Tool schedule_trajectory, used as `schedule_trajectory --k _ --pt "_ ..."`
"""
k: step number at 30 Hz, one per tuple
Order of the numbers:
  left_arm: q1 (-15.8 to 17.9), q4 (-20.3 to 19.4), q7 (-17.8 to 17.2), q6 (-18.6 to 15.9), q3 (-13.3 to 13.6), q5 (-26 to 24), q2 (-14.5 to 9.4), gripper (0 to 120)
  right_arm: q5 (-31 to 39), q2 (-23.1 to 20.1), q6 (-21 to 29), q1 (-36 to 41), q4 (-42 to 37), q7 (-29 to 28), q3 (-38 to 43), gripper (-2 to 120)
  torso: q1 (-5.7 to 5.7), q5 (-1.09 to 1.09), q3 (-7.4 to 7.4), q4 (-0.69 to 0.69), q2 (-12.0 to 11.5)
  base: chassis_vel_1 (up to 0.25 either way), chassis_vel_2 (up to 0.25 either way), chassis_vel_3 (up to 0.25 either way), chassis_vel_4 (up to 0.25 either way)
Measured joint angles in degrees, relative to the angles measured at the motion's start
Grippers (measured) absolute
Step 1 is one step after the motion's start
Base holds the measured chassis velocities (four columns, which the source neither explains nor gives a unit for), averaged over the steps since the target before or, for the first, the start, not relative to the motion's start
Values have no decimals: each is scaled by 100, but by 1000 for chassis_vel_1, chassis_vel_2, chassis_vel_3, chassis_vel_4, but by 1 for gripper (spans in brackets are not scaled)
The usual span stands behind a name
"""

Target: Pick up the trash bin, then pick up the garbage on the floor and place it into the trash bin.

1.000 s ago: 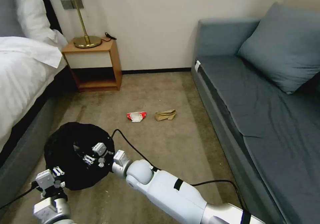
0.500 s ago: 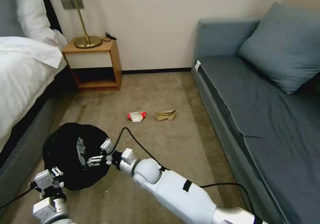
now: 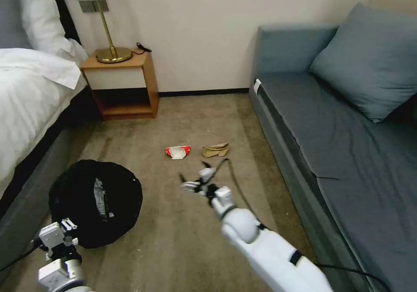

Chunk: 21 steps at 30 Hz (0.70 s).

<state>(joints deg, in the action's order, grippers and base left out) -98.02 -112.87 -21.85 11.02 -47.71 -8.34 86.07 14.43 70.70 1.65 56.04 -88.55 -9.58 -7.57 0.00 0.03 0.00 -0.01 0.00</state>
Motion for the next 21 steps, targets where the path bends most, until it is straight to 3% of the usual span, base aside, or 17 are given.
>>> schedule_trajectory --k 10,21 --pt "-5 -31 -151 -57 41 151 -9 3 71 -147 -116 484 -78 176 836 100 0 -1 0 1 0 0 0 0 0" --pt "30 -2 -152 -83 -2 158 -115 3 137 -146 -400 417 278 486 908 100 0 -3 0 1 0 0 0 0 0"
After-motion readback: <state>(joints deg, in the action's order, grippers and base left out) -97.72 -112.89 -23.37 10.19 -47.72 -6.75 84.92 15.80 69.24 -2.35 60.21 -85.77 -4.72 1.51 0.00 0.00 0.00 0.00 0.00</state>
